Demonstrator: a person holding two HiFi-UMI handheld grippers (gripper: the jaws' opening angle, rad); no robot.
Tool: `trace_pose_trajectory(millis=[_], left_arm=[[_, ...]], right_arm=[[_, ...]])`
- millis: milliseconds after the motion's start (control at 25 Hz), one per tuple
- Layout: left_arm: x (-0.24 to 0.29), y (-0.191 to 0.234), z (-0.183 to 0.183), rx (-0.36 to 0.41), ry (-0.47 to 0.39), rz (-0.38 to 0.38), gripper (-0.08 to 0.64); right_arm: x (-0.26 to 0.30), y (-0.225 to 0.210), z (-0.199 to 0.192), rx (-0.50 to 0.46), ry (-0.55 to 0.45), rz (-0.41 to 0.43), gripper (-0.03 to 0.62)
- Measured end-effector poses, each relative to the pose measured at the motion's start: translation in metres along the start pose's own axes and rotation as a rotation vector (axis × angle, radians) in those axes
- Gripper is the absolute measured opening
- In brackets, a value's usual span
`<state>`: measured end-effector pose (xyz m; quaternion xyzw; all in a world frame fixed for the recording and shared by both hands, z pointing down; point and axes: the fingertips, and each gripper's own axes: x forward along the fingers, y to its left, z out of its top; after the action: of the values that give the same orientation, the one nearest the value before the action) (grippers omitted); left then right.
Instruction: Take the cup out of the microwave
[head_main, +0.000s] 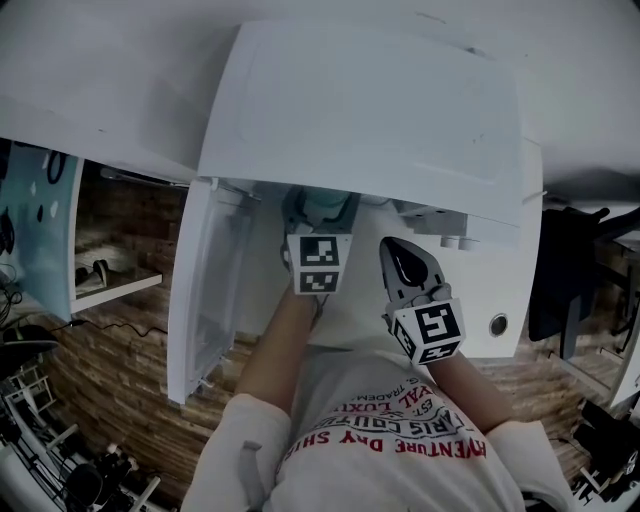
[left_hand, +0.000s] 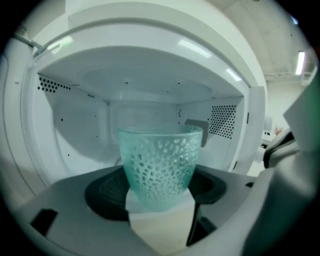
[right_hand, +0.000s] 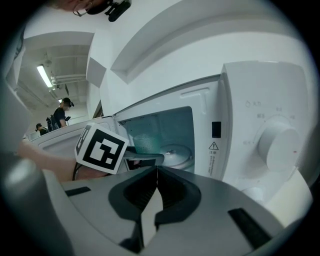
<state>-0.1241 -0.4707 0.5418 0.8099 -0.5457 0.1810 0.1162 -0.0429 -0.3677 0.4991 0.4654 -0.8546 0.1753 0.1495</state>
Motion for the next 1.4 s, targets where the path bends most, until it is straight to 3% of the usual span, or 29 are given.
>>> trace_pose_trajectory(millis=[640, 920, 1400], left_arm=[[-0.119, -0.045, 0.002, -0.011, -0.006, -0.013, 0.353], [-0.174, -0.067, 0.029, -0.053, -0.095, -0.012, 0.353], [-0.231, -0.086, 0.078, -0.042, -0.230, 0.010, 0.353]], right_arm=[[-0.042, 0.015, -0.009, -0.005, -0.047, 0.000, 0.012], [-0.068, 0.032, 0.014, -0.064, -0.126, 0.009, 0.012], [-0.126, 0.051, 0.063, -0.176, -0.296, 0.020, 0.012]])
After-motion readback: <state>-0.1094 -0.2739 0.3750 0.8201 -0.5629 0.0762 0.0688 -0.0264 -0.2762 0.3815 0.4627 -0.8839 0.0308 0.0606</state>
